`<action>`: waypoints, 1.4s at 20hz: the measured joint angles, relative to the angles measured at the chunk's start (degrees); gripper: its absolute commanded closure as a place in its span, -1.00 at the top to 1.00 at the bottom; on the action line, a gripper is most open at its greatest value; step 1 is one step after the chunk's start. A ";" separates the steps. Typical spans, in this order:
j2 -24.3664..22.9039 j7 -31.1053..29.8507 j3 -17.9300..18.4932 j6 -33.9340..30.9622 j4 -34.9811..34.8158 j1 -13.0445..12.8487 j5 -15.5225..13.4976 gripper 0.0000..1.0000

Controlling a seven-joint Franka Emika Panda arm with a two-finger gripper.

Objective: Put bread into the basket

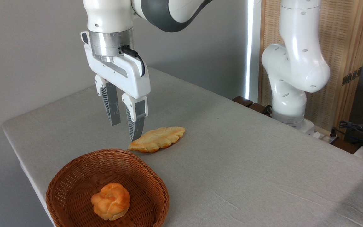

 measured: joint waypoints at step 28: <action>1.21 -0.02 -2.08 -1.98 -0.01 -0.09 0.00 1.00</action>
